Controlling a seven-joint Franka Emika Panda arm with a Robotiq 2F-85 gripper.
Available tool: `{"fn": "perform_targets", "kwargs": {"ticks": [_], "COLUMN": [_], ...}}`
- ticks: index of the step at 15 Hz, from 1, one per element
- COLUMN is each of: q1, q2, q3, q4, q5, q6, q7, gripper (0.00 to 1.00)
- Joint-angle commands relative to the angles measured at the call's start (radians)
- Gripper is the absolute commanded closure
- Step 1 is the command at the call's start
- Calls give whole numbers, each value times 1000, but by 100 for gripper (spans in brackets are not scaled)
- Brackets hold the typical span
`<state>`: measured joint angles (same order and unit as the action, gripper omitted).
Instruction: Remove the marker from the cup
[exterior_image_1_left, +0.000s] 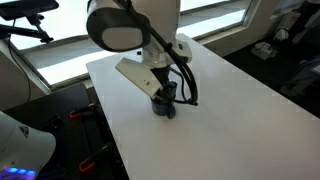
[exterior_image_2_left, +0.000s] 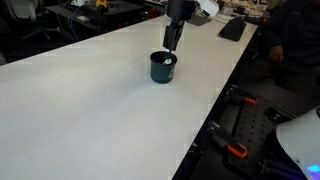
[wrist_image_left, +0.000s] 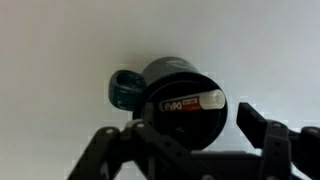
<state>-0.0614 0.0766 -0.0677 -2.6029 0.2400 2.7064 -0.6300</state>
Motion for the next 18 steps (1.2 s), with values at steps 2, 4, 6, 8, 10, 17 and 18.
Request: {"fn": "perform_targets", "kwargs": {"ticks": [2, 4, 6, 8, 10, 17, 18], "q1": [-19, -20, -21, -22, -25, -27, -27], "q2": [9, 8, 7, 6, 2, 4, 4], "q3": [15, 15, 15, 14, 17, 18, 18], "q4": [7, 7, 8, 9, 0, 0, 0], "q5": [-32, -35, -35, -39, -30, -30, -30], "q6": [14, 7, -9, -21, -6, -6, -6], "q7": [-2, -1, 13, 22, 9, 9, 9], "gripper": [8, 6, 3, 3, 0, 0, 0]}}
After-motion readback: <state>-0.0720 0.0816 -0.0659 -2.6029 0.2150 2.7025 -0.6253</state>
